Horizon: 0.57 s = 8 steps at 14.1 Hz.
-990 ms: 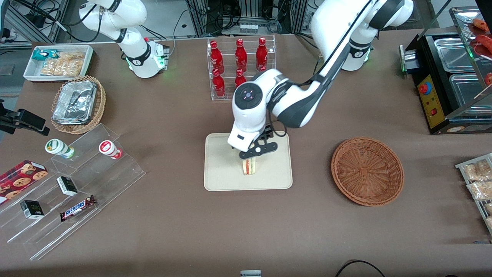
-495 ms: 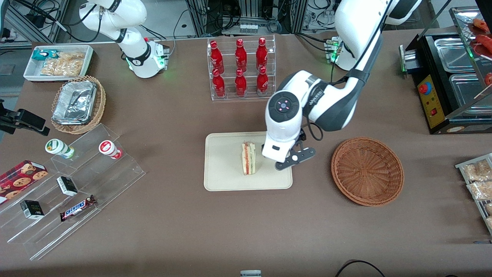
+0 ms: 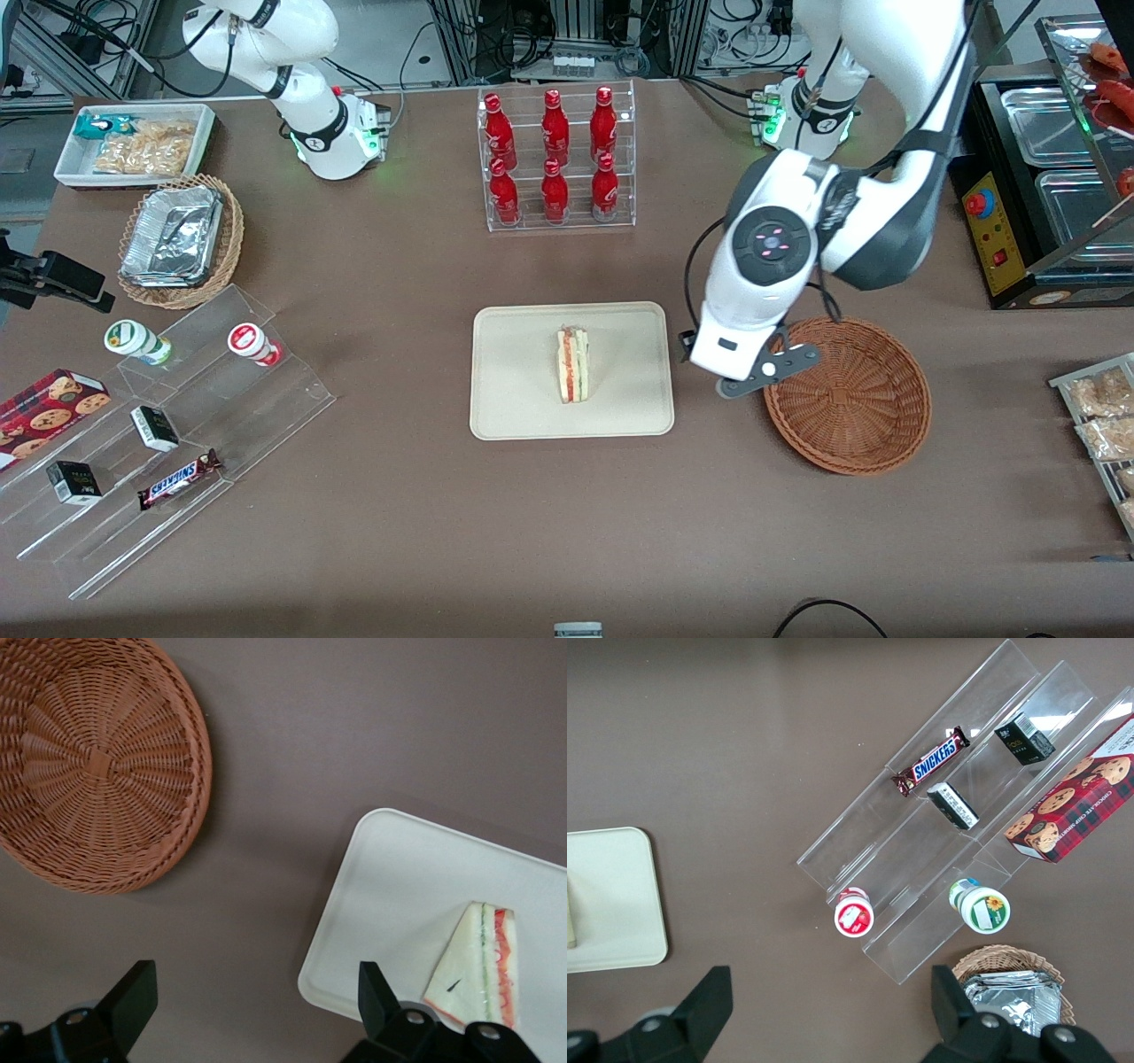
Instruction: Place sandwich from basket to tray
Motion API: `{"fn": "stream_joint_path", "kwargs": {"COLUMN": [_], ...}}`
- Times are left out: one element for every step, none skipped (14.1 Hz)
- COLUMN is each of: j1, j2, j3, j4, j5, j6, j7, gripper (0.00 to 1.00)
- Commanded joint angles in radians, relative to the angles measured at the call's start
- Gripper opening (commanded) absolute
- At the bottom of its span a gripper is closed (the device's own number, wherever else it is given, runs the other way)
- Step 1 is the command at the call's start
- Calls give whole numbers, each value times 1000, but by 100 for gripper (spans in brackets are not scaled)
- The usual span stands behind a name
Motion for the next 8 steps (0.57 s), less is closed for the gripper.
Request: {"fn": "stream_joint_path", "kwargs": {"j1": [102, 138, 165, 195, 225, 251, 274, 299], "j2": [-151, -182, -211, -236, -263, -287, -319, -346], "j3": [-33, -38, -42, -42, -42, -42, -41, -39], "j4": [-163, -186, -198, -201, -200, -198, -204, -213], "j5": [-50, -53, -53, -53, -53, -55, -55, -56], "j6": [0, -6, -34, -75, -132, -172, -193, -201], "j7": [168, 225, 285, 358, 448, 524, 599, 657], "gripper": [100, 100, 100, 100, 100, 100, 100, 100]}}
